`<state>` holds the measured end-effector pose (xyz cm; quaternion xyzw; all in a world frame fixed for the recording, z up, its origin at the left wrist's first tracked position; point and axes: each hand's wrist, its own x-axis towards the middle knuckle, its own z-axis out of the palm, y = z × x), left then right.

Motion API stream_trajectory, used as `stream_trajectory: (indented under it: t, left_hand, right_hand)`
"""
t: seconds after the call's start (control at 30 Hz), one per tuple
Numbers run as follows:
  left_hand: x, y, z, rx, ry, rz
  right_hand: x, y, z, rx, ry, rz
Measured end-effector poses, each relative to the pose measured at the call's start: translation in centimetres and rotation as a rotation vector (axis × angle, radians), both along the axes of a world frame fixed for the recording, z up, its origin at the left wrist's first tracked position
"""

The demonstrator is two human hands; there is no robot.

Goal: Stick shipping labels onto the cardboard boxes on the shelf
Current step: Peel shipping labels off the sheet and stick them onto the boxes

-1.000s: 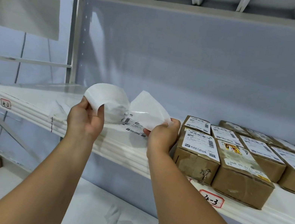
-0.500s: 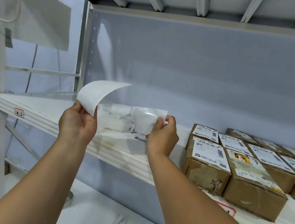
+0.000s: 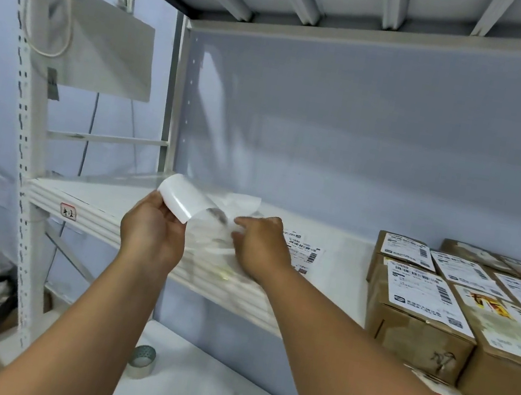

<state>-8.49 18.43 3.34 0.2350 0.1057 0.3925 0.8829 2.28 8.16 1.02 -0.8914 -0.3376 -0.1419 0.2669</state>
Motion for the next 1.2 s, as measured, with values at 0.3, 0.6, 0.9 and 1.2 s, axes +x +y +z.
stream_trajectory:
  t: [0.3,0.6,0.9,1.2]
  left_hand:
    - [-1.3,-0.5,2.9,-0.006,-0.229,0.054]
    - [-0.7,-1.8,3.6,0.102,-0.058,-0.018]
    - [0.8,-2.2,3.5,0.007,-0.163,-0.161]
    - [1.0,-2.4,3.9,-0.035,-0.215,-0.224]
  right_hand:
    - [0.2,0.8,-0.3,-0.479,0.193,-0.166]
    - [-3.3,-0.8,1.4,0.234,0.092,-0.016]
    - [-4.3,1.3,2.1,0.249,0.445,0.015]
    - [-3.5,1.4,2.1,0.568,0.291,-0.209]
